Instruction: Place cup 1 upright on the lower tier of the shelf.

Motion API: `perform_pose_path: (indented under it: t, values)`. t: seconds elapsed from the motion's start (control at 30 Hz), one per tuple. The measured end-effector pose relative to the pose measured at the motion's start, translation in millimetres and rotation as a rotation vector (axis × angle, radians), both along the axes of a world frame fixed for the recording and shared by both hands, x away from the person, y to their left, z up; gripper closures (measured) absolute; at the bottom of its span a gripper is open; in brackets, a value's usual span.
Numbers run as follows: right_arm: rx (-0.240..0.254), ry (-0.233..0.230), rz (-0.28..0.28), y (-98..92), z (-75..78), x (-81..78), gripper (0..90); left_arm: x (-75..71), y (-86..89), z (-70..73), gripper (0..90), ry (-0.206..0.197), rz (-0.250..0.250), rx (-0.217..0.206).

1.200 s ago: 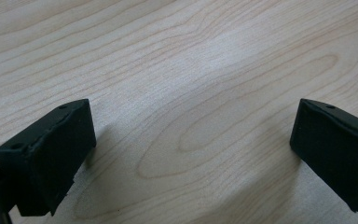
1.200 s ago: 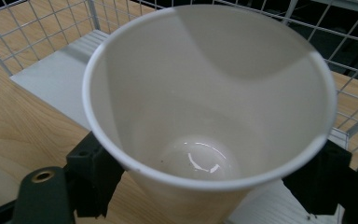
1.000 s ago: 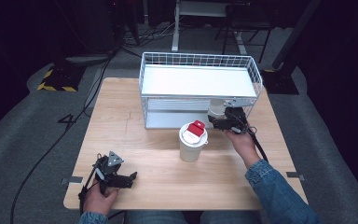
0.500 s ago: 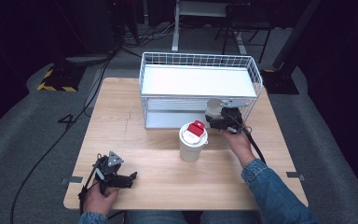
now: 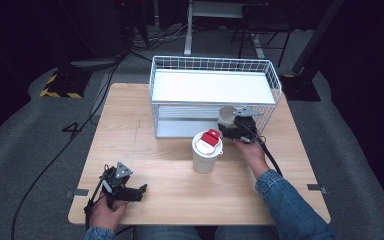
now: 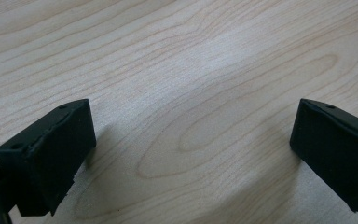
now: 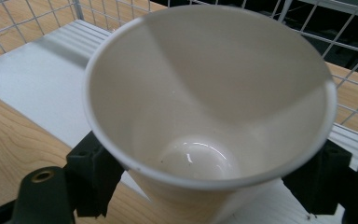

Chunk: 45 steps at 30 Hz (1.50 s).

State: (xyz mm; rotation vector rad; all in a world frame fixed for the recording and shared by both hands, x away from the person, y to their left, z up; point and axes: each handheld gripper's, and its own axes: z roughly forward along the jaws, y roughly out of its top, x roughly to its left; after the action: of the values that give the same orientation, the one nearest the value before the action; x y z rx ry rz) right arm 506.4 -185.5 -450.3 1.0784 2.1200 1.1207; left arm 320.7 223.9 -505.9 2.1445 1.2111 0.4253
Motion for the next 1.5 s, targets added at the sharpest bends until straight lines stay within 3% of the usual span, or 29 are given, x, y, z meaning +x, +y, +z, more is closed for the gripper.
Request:
perform_pose_path:
  t: [0.97, 1.07, 1.5]
  values:
    - [0.007, -0.028, -0.007, 1.5, -8.5, 4.4, 21.8, 0.1, 0.0, -0.1, 0.7, -0.003, -0.001, 0.000]
    - [-0.009, -0.027, -0.029, 1.2, -11.2, 5.6, 14.8, 0.1, 0.0, -0.1, 0.7, -0.003, -0.001, 0.000]
    - [0.011, -0.043, -0.059, -3.2, -10.8, 4.3, 14.2, 0.0, -0.1, -0.1, 0.7, 0.000, 0.001, -0.001]
